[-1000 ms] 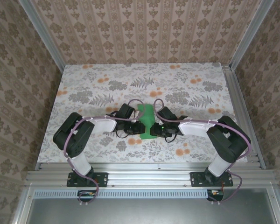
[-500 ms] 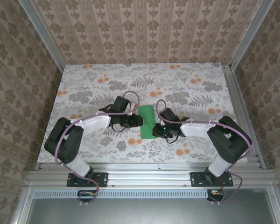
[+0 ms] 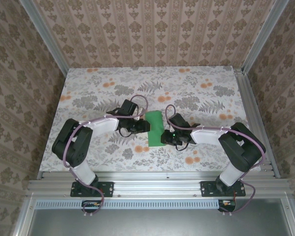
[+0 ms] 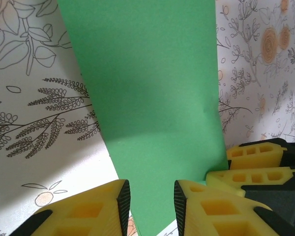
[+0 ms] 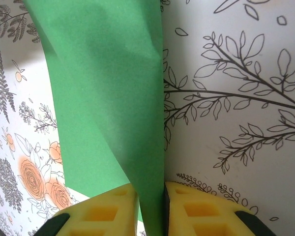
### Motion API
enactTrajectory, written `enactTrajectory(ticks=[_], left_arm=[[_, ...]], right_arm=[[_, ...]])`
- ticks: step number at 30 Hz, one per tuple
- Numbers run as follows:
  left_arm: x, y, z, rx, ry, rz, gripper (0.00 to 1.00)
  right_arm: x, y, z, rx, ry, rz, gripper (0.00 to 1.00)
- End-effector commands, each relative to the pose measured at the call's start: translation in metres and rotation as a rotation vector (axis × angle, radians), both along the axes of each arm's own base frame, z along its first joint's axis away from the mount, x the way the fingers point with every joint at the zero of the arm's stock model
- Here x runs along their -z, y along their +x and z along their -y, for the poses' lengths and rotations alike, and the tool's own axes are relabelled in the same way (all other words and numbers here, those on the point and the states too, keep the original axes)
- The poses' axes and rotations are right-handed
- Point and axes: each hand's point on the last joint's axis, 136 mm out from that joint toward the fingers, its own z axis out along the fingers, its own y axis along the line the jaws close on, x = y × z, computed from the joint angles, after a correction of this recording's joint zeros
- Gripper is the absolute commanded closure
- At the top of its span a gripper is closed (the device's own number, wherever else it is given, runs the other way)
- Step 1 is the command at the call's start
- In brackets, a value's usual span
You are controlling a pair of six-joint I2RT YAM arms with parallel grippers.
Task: Fold a paper plane with a square sheet of paper (pick it up from the middle)
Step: Fold the square sheet of paper in half at the center of the table, then hold the square sheet of paper at the center of the table.
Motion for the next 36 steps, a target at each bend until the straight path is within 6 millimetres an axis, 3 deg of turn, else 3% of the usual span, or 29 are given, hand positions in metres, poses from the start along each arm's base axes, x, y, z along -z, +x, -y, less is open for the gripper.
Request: enactTrajectory(ticks=[1,13,36], left_arm=[[-0.004,0.001,0.007,0.026,-0.013,0.014,0.68],[0.005,-0.015,-0.008,-0.002,0.023,-0.002,0.69],[-0.005,-0.015,0.001,0.009,-0.007,0.000,0.71]], right_arm=[[0.008,-0.011,0.008,-0.001,-0.018,-0.041,0.76],[0.015,-0.011,0.010,-0.014,-0.043,-0.055,0.73],[0.020,-0.014,0.010,-0.011,-0.033,-0.077,0.75]])
